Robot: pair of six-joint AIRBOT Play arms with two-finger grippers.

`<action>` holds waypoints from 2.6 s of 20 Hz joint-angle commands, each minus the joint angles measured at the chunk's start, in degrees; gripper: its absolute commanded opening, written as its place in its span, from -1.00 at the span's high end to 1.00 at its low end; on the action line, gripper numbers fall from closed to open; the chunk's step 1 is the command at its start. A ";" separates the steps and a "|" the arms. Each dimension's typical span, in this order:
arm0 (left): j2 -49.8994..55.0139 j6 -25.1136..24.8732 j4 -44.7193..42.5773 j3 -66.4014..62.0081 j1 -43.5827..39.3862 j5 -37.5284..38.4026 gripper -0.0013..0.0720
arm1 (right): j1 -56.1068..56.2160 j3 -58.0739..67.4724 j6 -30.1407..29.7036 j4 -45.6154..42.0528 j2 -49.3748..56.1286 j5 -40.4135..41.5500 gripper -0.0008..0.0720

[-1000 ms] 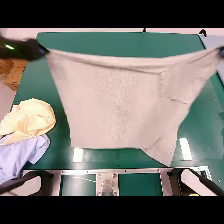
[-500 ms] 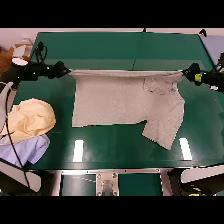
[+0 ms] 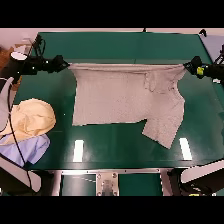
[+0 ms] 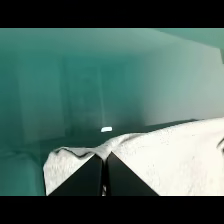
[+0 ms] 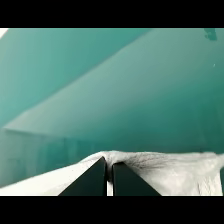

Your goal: Fold the shirts.

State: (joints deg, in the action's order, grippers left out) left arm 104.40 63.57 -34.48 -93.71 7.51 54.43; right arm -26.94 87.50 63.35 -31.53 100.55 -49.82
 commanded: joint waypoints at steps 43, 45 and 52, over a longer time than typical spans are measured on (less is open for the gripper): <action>-45.31 23.19 -3.89 70.97 -15.80 -19.89 -0.67 | -32.04 -59.21 9.46 -22.91 -41.09 -15.47 -0.20; -45.31 23.65 -2.29 70.99 -17.05 -26.67 -0.47 | -31.98 -61.83 9.44 -22.05 -41.07 -14.47 -0.21; -38.69 21.42 4.76 70.97 -17.05 -26.75 -0.17 | -22.29 -64.78 9.49 -20.96 -38.21 -9.94 -0.38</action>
State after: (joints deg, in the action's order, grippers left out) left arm 62.72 86.72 -33.65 -23.11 -9.17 28.21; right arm -53.17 23.92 72.82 -51.90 60.80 -62.67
